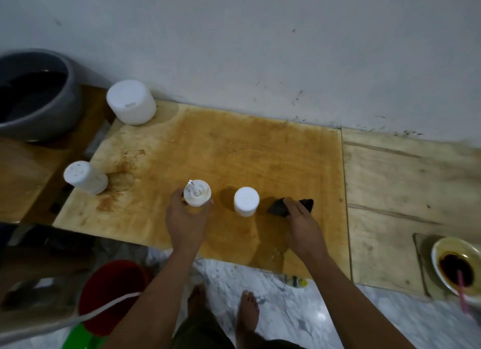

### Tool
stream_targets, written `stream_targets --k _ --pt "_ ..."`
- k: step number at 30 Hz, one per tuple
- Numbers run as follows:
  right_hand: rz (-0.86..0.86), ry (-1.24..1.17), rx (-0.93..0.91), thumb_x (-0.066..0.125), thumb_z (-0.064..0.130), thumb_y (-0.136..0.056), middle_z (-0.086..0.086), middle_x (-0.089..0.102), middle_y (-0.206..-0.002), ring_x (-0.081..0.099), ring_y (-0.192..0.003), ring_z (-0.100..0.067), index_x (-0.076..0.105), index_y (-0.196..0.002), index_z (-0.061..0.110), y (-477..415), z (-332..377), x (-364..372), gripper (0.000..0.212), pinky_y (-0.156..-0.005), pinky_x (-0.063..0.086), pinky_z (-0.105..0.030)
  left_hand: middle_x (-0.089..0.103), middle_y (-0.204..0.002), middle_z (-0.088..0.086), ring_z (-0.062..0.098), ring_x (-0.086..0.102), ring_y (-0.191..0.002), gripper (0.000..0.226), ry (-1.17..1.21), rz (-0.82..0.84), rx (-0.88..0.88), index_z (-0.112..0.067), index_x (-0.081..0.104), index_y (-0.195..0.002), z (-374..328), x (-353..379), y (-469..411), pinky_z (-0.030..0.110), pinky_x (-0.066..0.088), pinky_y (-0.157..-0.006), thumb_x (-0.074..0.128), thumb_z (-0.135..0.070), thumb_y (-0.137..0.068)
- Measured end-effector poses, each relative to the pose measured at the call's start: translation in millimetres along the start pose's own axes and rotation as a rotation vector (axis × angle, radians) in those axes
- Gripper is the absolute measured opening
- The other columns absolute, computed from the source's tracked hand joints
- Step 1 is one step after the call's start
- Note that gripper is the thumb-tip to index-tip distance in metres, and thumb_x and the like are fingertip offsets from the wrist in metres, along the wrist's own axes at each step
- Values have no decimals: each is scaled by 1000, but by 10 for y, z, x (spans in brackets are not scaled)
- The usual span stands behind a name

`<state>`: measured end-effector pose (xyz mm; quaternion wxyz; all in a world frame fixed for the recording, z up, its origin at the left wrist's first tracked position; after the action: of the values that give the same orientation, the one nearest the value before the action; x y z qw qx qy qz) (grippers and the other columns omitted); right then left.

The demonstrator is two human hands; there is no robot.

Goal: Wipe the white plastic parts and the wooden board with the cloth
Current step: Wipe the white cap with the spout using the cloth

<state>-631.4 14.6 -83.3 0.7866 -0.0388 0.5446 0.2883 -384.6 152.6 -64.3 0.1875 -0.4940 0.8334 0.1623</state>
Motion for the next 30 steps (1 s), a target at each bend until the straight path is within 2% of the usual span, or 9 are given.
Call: stream_targets --k 2,5,8,10,15,20,24,27,30 --pt "-80 -71 7 50 -1 -99 -5 32 -158 45 -135 -29 30 -153 20 58 86 -173 61 -96 52 -45 62 -112 -13 15 62 -102 59 31 30 71 -28 58 -126 -252 -97 -11 37 53 -81 90 -26 -76" --pt "-266 -202 -12 47 12 -104 -1 39 -155 50 -130 -26 35 -151 25 184 393 -577 50 -94 53 -42 64 -123 -9 13 63 -103 62 83 100 169 -24 59 -130 -668 -271 -23 27 52 -79 90 -26 -76" --pt "-388 -362 -134 48 14 -104 2 48 -148 57 -117 -21 40 -147 32 369 853 -1026 47 -82 50 -15 65 -125 -14 3 65 -103 67 160 188 252 -27 60 -134 -1080 -417 14 23 56 -81 91 -28 -74" --pt "-467 -463 -269 52 9 -101 4 55 -140 59 -112 -15 42 -143 36 542 1266 -1392 51 -78 44 -5 66 -126 -16 0 66 -105 68 222 258 310 -29 60 -133 -1370 -572 39 25 59 -84 91 -29 -73" --pt "-456 -387 -577 52 7 -101 10 40 -153 35 -141 -2 45 -145 31 809 1991 -1900 50 -108 32 -10 69 -123 -14 5 67 -108 66 279 431 504 -30 63 -131 -1994 -901 80 27 59 -87 90 -35 -71" --pt "-548 -174 -622 48 17 -100 9 34 -154 33 -136 2 45 -142 36 975 2285 -2187 47 -104 29 -3 74 -118 -6 13 70 -109 66 393 613 538 -20 66 -130 -2400 -1240 -4 28 60 -89 91 -11 -69" --pt "-482 -156 -655 35 40 -104 15 17 -162 18 -145 4 34 -149 42 1174 2444 -2341 44 -106 25 -4 78 -109 -6 12 74 -101 59 511 669 553 -14 68 -122 -2615 -1421 16 19 58 -83 85 -14 -66" --pt "-368 -301 -699 35 30 -105 20 11 -163 15 -150 -4 31 -152 38 1292 2496 -2450 48 -115 26 -23 80 -105 -8 10 75 -99 57 597 726 539 -15 69 -118 -2731 -1502 16 18 58 -80 83 -9 -63" --pt "-478 -119 -718 45 26 -102 19 11 -163 19 -147 1 30 -150 44 1325 2531 -2552 53 -109 35 -17 79 -107 -7 11 74 -102 58 626 773 541 -19 70 -117 -2803 -1539 20 20 59 -81 83 -11 -61"
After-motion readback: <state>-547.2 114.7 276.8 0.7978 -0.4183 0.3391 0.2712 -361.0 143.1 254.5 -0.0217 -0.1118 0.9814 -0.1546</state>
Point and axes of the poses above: each hand's wrist, its own y-axis away from the middle knuckle, its own x-axis out of the palm, z = x × y, the point moved 4 cm from there along -y, towards the middle knuckle
